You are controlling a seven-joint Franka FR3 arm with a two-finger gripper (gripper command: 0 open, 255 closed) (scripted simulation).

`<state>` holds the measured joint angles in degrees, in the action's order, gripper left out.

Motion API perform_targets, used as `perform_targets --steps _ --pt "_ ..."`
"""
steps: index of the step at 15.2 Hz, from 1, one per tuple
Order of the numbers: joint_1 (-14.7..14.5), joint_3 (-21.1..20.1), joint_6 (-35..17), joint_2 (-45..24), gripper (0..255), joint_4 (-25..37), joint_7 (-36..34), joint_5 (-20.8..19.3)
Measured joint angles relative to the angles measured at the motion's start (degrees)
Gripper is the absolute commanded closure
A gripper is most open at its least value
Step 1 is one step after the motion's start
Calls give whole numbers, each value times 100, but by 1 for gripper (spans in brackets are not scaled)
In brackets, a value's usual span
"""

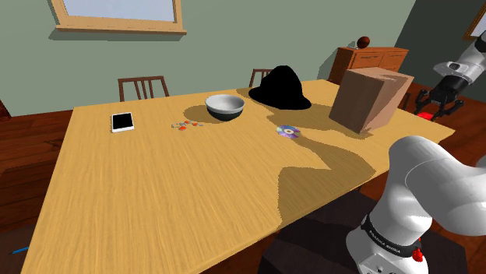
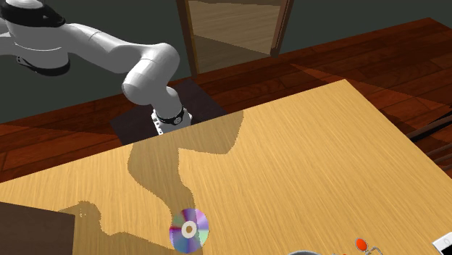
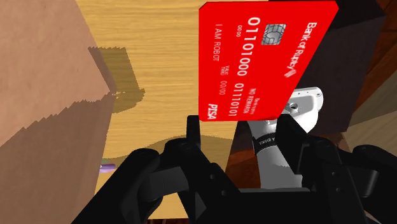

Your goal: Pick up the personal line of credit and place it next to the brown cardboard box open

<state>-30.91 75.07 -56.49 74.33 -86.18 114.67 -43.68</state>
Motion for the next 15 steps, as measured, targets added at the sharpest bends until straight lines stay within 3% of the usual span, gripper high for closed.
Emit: perform_targets --steps 15 --pt "305 442 -630 572 255 -797 88 -538"
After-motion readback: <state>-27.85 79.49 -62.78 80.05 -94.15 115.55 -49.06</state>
